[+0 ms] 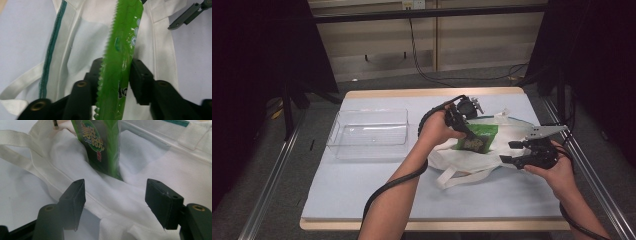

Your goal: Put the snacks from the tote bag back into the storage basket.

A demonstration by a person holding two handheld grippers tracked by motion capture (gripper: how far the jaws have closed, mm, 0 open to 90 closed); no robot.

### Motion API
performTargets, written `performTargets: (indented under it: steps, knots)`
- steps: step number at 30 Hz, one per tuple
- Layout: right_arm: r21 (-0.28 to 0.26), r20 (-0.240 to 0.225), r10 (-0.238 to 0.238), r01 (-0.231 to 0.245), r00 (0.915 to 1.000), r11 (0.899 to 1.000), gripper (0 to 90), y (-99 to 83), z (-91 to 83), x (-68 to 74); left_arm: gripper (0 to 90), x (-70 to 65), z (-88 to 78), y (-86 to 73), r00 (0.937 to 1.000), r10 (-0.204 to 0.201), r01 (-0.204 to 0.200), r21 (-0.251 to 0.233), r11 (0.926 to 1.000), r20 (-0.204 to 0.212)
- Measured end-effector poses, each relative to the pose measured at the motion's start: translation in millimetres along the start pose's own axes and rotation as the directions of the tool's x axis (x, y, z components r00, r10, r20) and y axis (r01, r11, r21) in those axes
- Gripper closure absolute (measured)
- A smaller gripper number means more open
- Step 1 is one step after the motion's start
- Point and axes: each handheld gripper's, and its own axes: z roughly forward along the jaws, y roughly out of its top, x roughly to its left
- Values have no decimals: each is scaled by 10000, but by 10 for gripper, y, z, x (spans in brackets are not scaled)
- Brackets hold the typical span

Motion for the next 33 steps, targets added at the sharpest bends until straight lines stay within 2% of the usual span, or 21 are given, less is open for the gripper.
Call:
performTargets:
  steps: [6,12,18,19,22,27,28,30,31,33]
  knots:
    - [8,-49,17,-17,10000,10000,323,-4,2,0,705,-13,-72,-43,9999,127,-126,378,9992,-24]
    - [-12,-69,1,-1,10000,10000,321,-3,-4,-3,717,-16,-177,-115,9998,18,-1,873,9962,-199]
    - [33,-85,7,-6,10000,10000,320,1,5,6,733,-17,-253,-144,9998,-59,83,1233,9923,-197]
    - [24,-75,-8,9,10000,10000,320,1,5,6,735,-13,-270,-139,9997,25,7,1248,9922,-261]
    - [9,-111,16,-16,9999,10000,320,-1,5,4,750,-2,-332,-125,9994,-63,102,1205,9927,-330]
    - [-12,-118,-5,5,9999,10000,319,0,9,8,778,49,-496,-102,9984,-292,343,1086,9935,-486]
    - [11,-110,-22,22,9999,10000,319,3,9,10,815,61,-536,-100,9975,-425,483,1061,9932,-562]
    - [1,-170,-40,40,9998,10000,317,5,12,12,822,78,-605,-88,9983,-357,400,986,9943,-454]
    - [-19,-174,-66,66,9998,10000,317,6,14,14,823,79,-636,-81,9980,-440,481,943,9944,-453]
    - [-5,-186,-63,63,9998,10000,317,8,11,17,826,82,-687,-64,9980,-347,401,1072,9934,-523]
